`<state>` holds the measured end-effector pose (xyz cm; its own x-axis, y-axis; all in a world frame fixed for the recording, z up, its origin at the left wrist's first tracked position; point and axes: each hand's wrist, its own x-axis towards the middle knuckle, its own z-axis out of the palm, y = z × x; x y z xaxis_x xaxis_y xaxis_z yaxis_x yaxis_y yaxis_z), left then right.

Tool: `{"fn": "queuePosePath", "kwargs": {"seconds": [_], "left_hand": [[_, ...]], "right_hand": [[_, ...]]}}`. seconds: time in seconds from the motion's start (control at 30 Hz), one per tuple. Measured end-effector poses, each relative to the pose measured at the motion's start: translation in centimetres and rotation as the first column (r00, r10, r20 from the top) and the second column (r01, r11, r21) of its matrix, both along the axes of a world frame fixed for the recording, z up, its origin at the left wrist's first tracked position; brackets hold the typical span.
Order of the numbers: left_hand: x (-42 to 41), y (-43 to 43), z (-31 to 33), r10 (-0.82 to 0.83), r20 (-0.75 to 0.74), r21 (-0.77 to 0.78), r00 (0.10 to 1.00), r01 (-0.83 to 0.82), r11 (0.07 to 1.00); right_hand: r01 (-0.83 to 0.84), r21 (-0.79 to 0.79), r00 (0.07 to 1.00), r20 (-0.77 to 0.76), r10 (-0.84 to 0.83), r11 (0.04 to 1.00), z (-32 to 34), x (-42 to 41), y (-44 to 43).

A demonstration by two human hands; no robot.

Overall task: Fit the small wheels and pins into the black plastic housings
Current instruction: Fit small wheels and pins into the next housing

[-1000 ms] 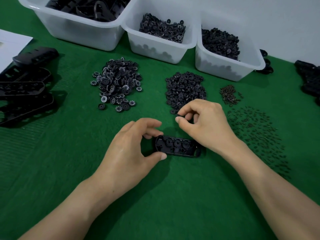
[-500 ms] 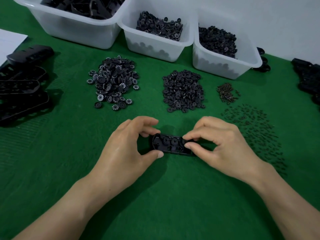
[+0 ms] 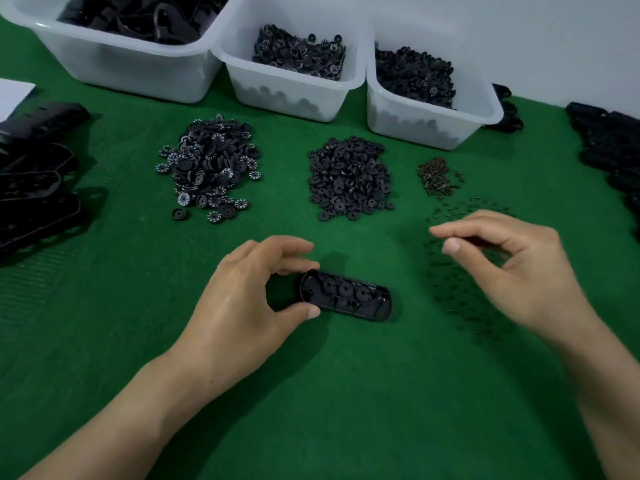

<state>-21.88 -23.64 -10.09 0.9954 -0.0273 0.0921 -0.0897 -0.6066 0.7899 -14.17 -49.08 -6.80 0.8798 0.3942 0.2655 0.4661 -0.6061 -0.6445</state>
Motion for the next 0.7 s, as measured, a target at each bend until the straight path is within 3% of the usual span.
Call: {"fn": "queuePosePath", "kwargs": {"seconds": [0.17, 0.33, 0.7], "left_hand": [[-0.9, -3.1, 0.1, -0.13, -0.044, 0.031, 0.991, 0.131, 0.991], [-1.6, -7.3, -0.2, -0.212, -0.08, 0.038, 0.974, 0.216, 0.976], [-2.5, -10.0, -0.4, -0.209, -0.084, 0.033, 0.974, 0.212, 0.977]], "right_hand": [[0.004, 0.015, 0.992, -0.126, -0.002, 1.0, 0.5, -1.6, -4.1], [0.006, 0.002, 0.989, -0.15, -0.006, 1.0, 0.2, -3.6, -7.2], [-0.141, -0.368, 0.99, -0.06, 0.128, 0.919, -0.4, -5.1, -5.6]]}}
